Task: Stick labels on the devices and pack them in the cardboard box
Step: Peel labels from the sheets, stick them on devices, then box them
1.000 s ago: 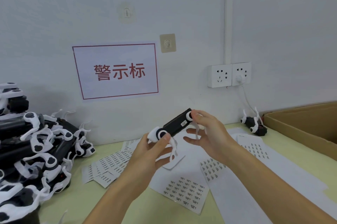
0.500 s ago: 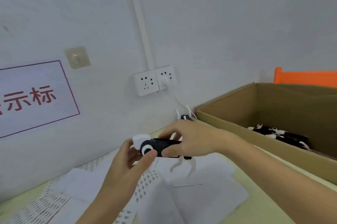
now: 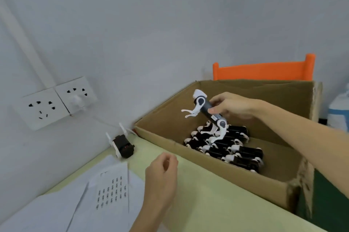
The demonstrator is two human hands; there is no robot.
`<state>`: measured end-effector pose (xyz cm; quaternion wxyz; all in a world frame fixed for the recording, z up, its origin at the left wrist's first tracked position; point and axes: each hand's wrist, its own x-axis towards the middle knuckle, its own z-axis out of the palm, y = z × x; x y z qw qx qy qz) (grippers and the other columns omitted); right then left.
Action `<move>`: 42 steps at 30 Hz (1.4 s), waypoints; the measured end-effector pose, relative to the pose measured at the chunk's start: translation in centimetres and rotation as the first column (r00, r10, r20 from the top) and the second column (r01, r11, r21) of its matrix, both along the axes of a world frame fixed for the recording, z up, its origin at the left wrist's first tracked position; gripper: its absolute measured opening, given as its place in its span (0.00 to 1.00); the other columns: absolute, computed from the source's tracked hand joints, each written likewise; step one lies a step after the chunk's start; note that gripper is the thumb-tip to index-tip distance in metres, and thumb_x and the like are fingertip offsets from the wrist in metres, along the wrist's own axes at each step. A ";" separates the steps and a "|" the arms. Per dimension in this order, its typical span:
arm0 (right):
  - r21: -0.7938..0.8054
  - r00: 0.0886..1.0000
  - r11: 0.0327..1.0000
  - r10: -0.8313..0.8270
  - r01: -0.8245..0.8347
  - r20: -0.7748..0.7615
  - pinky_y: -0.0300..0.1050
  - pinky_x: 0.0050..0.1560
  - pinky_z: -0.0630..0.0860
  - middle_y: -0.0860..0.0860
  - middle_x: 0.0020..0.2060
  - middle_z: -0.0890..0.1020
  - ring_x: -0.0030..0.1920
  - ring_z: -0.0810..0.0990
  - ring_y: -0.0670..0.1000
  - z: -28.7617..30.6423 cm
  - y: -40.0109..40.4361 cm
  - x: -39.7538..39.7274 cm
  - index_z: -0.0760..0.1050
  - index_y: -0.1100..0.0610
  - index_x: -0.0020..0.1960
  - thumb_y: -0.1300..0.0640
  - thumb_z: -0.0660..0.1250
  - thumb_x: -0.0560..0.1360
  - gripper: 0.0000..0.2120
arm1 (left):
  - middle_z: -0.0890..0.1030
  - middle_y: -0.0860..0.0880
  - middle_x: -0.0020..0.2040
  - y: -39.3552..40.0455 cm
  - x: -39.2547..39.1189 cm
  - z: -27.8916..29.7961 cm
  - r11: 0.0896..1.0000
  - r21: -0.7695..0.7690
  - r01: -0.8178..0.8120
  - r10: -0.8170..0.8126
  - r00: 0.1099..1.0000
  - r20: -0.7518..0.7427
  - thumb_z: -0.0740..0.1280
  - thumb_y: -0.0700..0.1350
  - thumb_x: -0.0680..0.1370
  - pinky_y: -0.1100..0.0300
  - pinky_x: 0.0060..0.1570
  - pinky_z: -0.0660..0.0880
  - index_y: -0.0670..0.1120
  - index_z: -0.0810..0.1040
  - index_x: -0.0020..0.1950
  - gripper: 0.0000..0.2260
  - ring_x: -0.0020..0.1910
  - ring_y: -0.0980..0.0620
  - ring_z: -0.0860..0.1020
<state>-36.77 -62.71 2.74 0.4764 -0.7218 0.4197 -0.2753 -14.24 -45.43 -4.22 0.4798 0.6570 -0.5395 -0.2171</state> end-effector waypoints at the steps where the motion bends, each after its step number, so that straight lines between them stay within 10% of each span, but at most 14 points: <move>1: 0.023 0.997 0.998 -0.062 0.063 -0.048 0.42 0.40 0.76 0.54 0.44 0.83 0.37 0.82 0.47 -1.0 -1.8 -1.1 0.80 0.60 0.55 0.61 0.68 0.78 0.06 | 0.73 0.48 0.30 -0.9 -0.3 -0.4 1.000 0.004 -0.018 0.018 0.999 0.049 0.63 0.40 0.80 0.69 0.28 0.64 0.44 0.72 0.33 0.15 0.27 0.59 0.67; 7: -0.191 0.734 0.922 -0.385 0.338 -0.559 0.46 0.56 0.75 0.53 0.54 0.82 0.56 0.79 0.55 -7.1 -10.6 -6.9 0.80 0.56 0.60 0.49 0.76 0.73 0.19 | 0.66 0.55 0.23 -3.7 -0.5 -2.6 0.991 -0.055 -0.123 0.130 0.981 0.141 0.64 0.38 0.78 0.70 0.28 0.64 0.45 0.63 0.29 0.18 0.26 0.59 0.66; 11: -0.257 0.449 0.912 -0.385 0.321 -0.806 0.46 0.46 0.76 0.56 0.52 0.80 0.50 0.80 0.57 -11.1 -13.9 -8.2 0.79 0.56 0.56 0.48 0.77 0.68 0.21 | 0.68 0.54 0.23 -4.5 0.1 -3.3 0.991 -0.039 -0.127 0.132 0.980 0.146 0.66 0.37 0.76 0.67 0.31 0.66 0.39 0.70 0.32 0.13 0.28 0.58 0.70; 19: -0.322 0.135 0.932 -0.345 0.166 -0.929 0.46 0.48 0.72 0.52 0.59 0.75 0.60 0.77 0.55 -14.6 -17.2 -9.3 0.71 0.53 0.61 0.53 0.68 0.74 0.17 | 0.65 0.53 0.19 -5.0 0.1 -3.4 0.982 -0.101 -0.158 0.169 0.979 0.113 0.62 0.46 0.67 0.70 0.29 0.65 0.46 0.64 0.26 0.12 0.25 0.57 0.69; 31: -0.199 0.191 0.975 -0.214 0.097 -0.958 0.44 0.55 0.74 0.52 0.63 0.75 0.63 0.77 0.54 -22.2 -16.7 -7.4 0.71 0.53 0.63 0.46 0.71 0.74 0.21 | 0.65 0.54 0.19 -5.4 0.3 -3.8 0.977 -0.129 -0.168 0.185 0.974 0.132 0.61 0.48 0.66 0.71 0.29 0.65 0.49 0.64 0.26 0.10 0.24 0.57 0.69; 42: -0.321 0.206 0.939 -0.292 -0.123 -0.934 0.50 0.54 0.77 0.53 0.61 0.77 0.60 0.78 0.56 -16.9 -15.2 -3.1 0.72 0.54 0.64 0.52 0.64 0.79 0.14 | 0.67 0.51 0.24 -5.6 0.5 -4.0 0.985 -0.035 -0.168 0.171 0.965 0.200 0.66 0.41 0.74 0.64 0.30 0.64 0.41 0.68 0.30 0.13 0.28 0.54 0.65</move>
